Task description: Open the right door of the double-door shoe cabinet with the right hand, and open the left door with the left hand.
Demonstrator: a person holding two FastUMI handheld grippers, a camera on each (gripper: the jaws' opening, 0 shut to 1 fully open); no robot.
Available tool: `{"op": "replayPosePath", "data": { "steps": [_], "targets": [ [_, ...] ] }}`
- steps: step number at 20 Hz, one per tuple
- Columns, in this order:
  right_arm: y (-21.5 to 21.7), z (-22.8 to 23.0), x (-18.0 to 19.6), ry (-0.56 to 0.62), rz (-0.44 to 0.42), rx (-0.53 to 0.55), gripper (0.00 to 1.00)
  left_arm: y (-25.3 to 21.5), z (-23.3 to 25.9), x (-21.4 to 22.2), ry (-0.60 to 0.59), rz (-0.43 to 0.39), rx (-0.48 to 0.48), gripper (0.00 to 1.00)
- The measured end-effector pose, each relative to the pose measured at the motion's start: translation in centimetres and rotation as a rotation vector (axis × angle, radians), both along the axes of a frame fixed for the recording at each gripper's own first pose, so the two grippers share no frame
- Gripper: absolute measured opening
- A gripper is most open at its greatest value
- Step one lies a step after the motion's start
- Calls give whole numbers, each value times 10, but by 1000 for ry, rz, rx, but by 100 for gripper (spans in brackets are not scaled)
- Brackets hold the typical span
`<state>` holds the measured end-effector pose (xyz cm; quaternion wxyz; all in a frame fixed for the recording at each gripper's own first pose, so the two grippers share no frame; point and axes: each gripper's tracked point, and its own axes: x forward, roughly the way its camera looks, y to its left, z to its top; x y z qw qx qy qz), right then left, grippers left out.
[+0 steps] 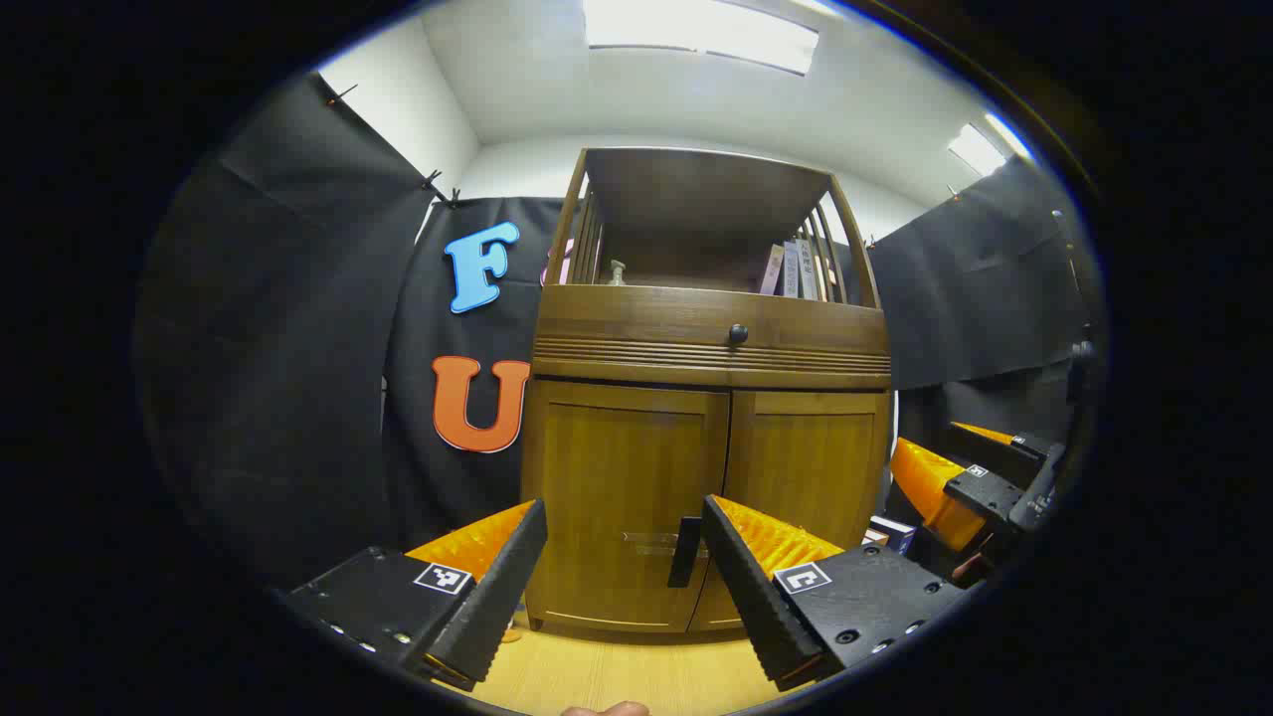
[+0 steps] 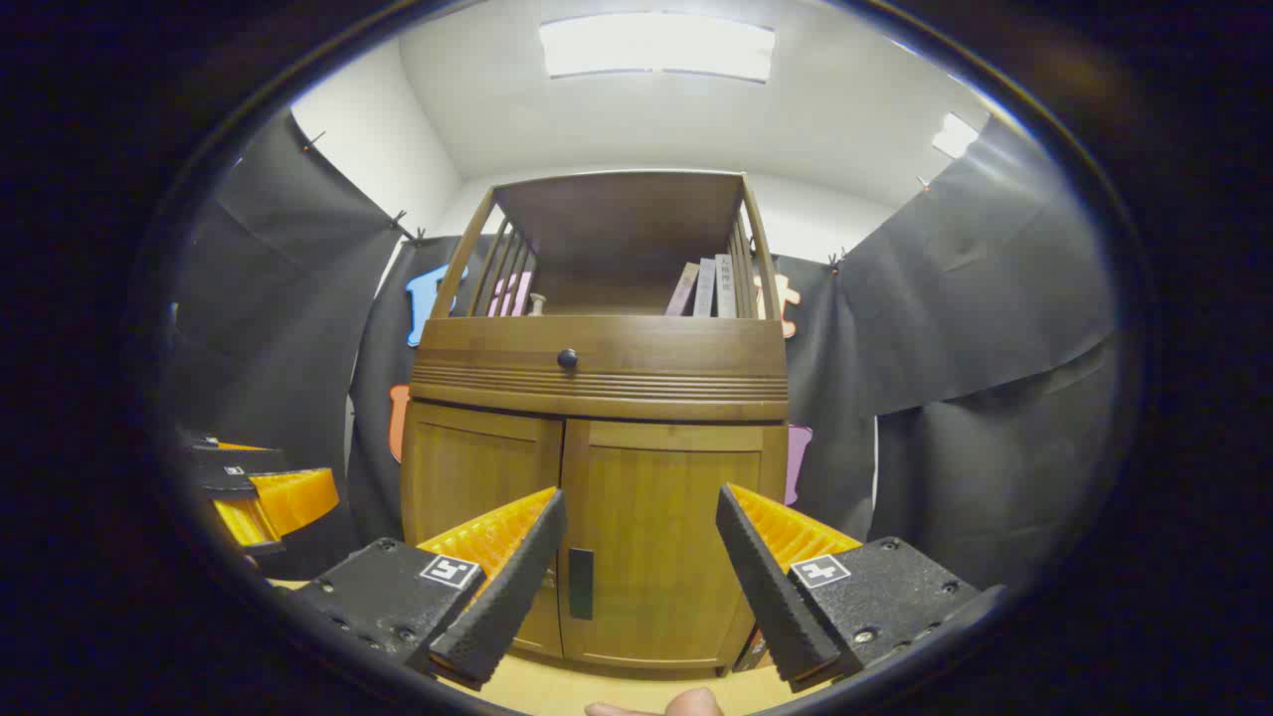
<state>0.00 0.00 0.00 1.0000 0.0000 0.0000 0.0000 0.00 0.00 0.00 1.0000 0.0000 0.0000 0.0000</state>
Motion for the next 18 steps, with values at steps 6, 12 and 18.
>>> {"op": "replayPosePath", "data": {
  "steps": [6, 12, 18],
  "targets": [
    [7, 0, 8, -1, 55, 13, 100, 10, 8, -6, -32, 51, 27, 95],
    [11, -3, 9, 6, 73, 19, 99, 11, 12, -11, -55, 53, 39, 100],
    [14, -16, 16, 40, 72, 8, 100, 22, 13, -15, -59, 61, 53, 100]
  ]
}}
